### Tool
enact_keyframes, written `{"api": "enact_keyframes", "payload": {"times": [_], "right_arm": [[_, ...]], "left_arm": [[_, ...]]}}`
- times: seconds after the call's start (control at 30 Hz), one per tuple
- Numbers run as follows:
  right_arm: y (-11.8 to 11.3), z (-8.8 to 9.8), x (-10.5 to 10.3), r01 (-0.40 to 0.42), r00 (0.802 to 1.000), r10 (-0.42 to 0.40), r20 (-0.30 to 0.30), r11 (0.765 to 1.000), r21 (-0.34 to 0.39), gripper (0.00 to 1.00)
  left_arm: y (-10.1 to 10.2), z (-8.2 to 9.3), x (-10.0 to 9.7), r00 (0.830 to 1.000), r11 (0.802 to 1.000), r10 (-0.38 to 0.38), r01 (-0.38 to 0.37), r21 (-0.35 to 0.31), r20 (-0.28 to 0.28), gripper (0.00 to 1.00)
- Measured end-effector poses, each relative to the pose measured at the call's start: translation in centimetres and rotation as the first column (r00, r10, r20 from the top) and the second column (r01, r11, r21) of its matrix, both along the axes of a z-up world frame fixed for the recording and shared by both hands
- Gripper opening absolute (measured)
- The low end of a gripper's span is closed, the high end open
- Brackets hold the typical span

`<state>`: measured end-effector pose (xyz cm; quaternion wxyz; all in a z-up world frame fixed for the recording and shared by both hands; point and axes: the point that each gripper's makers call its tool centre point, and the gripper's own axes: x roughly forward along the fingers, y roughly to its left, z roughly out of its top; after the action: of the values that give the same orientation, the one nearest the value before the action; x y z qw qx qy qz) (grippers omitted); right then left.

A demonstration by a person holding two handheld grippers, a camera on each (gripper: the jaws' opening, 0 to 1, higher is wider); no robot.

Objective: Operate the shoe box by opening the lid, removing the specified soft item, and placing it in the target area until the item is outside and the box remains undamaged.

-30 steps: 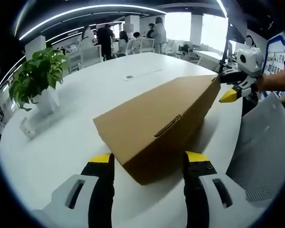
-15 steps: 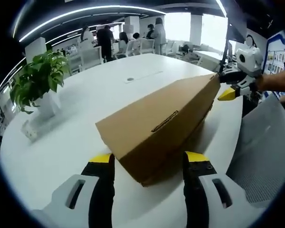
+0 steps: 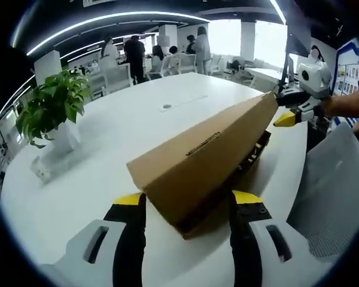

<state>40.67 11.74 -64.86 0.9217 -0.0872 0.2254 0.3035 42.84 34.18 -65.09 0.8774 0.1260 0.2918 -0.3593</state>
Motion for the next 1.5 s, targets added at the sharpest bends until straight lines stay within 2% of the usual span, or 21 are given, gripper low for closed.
{"api": "enact_keyframes", "payload": {"times": [0.9,1.5], "right_arm": [[-0.6,1.5,1.6,0.010,0.999,-0.009,0.049,1.000,-0.013,0.37],[-1.1,2.6,3.1,0.020,0.996,-0.017,0.091,0.999,-0.031,0.29]], "left_arm": [[0.0,1.6,1.3,0.999,1.000,0.023,-0.023,-0.008,0.041,0.52],[0.6,2.8,3.0,0.995,0.998,0.063,-0.062,-0.012,0.083,0.42]]}}
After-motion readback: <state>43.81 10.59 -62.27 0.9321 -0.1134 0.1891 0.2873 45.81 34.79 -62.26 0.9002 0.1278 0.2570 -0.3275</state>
